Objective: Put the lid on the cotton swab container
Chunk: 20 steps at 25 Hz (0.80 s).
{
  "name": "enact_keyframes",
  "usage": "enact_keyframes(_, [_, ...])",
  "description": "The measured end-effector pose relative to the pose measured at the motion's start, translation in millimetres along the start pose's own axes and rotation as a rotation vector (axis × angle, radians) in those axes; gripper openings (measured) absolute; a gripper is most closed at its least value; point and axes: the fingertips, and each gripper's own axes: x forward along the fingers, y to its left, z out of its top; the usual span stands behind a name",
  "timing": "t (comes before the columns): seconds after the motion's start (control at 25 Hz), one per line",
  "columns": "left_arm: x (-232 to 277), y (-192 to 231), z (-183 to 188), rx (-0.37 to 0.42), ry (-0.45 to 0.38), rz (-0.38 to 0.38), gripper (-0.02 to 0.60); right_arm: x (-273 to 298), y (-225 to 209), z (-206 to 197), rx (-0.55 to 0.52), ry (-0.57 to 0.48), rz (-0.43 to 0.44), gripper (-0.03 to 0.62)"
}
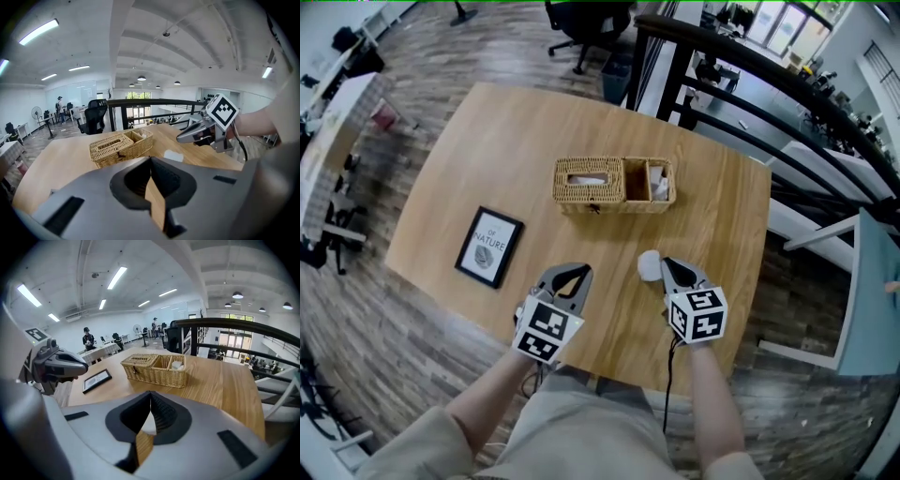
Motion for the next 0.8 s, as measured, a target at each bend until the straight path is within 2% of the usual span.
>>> enact_keyframes(0.2, [-24.3, -3.5, 31.5, 0.031, -0.052, 0.003, 0.021, -51.3, 10.5, 39.7, 0.023, -0.112, 0.012, 0.026])
enact_keyframes(0.4, [-52.5, -13.2, 68.2, 0.066, -0.125, -0.006, 0.021, -109.6, 22.5, 75.1, -0.002, -0.214, -0.031, 0.026])
enact_keyframes(0.6, [-80.3, -28.2, 94.9, 0.119, -0.175, -0.008, 0.021, -163.1, 45.5, 96.6, -0.015, -0.319, -0.022, 0.026])
enact_keyframes(0.8, [-108.9, -43.1, 120.8, 0.140, -0.241, -0.015, 0.021, -214.5, 68.5, 111.7, -0.054, -0.404, -0.010, 0.026])
